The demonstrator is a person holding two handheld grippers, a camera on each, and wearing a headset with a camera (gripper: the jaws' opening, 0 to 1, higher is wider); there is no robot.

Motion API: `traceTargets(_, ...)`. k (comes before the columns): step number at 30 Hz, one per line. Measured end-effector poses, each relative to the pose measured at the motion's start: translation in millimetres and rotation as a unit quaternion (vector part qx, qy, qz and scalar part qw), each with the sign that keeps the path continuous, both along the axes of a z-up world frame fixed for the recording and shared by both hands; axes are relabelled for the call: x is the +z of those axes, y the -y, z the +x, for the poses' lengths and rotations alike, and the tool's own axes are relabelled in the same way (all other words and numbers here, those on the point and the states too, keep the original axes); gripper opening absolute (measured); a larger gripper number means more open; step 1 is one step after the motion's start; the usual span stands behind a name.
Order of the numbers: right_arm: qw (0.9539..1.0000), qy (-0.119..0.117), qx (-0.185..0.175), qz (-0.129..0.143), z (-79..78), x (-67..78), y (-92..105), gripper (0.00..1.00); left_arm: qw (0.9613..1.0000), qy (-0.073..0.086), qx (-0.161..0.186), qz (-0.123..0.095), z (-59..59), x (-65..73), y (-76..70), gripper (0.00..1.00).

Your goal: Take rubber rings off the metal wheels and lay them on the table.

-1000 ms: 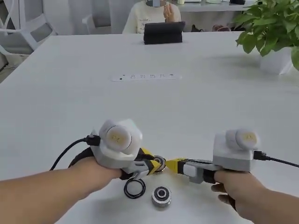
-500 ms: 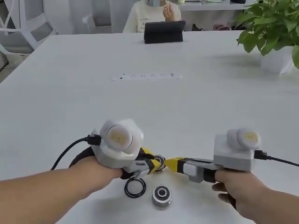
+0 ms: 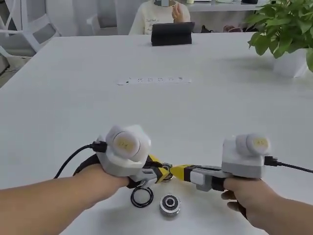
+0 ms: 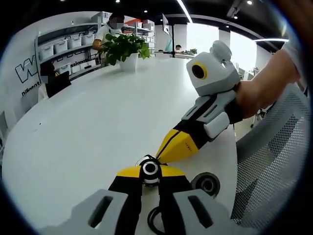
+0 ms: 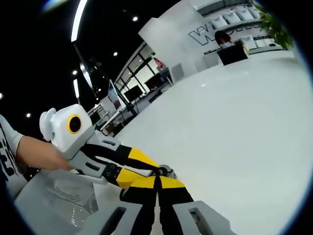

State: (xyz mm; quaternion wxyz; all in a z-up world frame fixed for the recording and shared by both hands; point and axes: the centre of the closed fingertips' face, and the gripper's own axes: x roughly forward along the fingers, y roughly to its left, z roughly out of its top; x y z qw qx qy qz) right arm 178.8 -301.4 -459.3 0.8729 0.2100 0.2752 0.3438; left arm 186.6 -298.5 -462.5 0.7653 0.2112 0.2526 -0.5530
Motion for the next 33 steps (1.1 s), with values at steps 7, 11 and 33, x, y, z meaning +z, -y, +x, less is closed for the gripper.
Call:
traceTargets(7, 0.9999, 0.002, 0.011, 0.005, -1.2, 3.2, -3.2, 0.0, 1.0, 0.0, -0.002, 0.0, -0.9, -0.1, 0.2, 0.06)
traceTargets(11, 0.9999, 0.003, 0.015, 0.006, -2.0, 4.2, -3.7, 0.0, 1.0, 0.001, -0.003, 0.0, -1.2, 0.1, 0.2, 0.06)
traceTargets(33, 0.9983, 0.009, 0.047, 0.033, -9.9, 13.9, -8.5, 0.0, 1.0, 0.001, -0.004, -0.001, -1.9, 0.2, 0.1, 0.07)
